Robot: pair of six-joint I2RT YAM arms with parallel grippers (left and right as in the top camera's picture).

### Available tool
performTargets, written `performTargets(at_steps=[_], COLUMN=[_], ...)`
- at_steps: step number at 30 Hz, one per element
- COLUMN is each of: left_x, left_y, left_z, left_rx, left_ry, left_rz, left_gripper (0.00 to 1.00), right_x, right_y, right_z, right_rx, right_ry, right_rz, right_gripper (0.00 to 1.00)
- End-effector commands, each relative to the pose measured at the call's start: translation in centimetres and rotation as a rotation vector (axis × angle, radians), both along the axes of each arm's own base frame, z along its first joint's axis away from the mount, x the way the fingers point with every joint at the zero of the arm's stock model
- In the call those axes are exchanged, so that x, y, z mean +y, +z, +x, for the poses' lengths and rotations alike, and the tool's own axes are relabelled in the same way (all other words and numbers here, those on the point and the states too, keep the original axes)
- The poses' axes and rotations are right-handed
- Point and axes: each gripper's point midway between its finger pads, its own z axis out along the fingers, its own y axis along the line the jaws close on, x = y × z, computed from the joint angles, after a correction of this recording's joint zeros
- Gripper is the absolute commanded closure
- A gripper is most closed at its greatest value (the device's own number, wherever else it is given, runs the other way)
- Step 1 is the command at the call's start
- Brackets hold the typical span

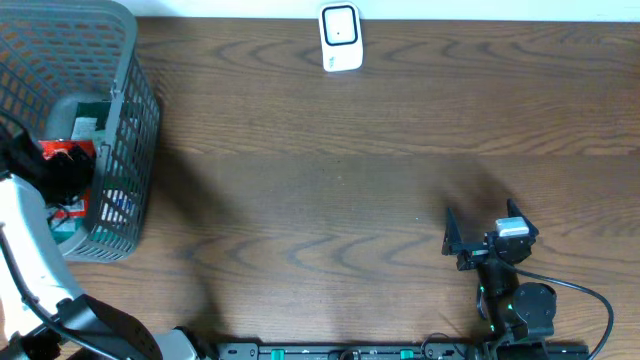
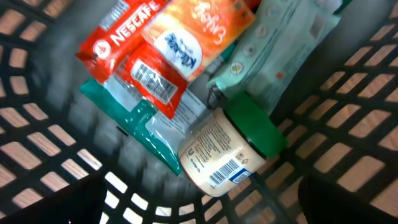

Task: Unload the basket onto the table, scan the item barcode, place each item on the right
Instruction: 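Reach the left gripper into the basket and grasp the green-capped jar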

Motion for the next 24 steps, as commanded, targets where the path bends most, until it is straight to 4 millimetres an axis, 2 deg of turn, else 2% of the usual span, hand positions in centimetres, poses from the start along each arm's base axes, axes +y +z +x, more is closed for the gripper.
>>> performTargets(at_steps=[1,4,6,10,17,20,24], left_x=[-0.5,-1.0,-2.1,-2.0,-2.8,-1.9,-2.0], left_y=[-1.5,-2.8,-3.4,-3.6,-4.1,-4.8,-6.1], left_z=[0.0,1.1,2.3,3.1,2.0,1.3,1.5], left_rx=[0.015,0.008,-0.033,-0.057,-0.009,0.046,0.056], left_ry=[-0.007,-0.064,-0.164,-0.205,-0.315,-0.305,-0.312], left_rz=[-0.037,-0.086,-0.141,-0.138,-0.137,-0.093,-0.105], left_gripper=[0.02,0.02,0.02,0.03,0.02,0.03,0.04], right_x=[0.2,0.2,0.2,0.2,0.2,0.2,0.2], right_y=[0.0,0.0,0.0,0.0,0.0,0.0,0.0], right_z=[-0.1,-0.1,0.0,0.0,0.0,0.0,0.0], right_rx=[0.001,0.001,0.001,0.001,0.001,0.001,0.001], right_ry=[0.009,0.009,0.008,0.008,0.008,0.008,0.008], right_rz=[0.014,0.014,0.013,0.014,0.014,0.013,0.014], right_gripper=[0.01,0.01,0.01,0.01,0.01,0.01,0.01])
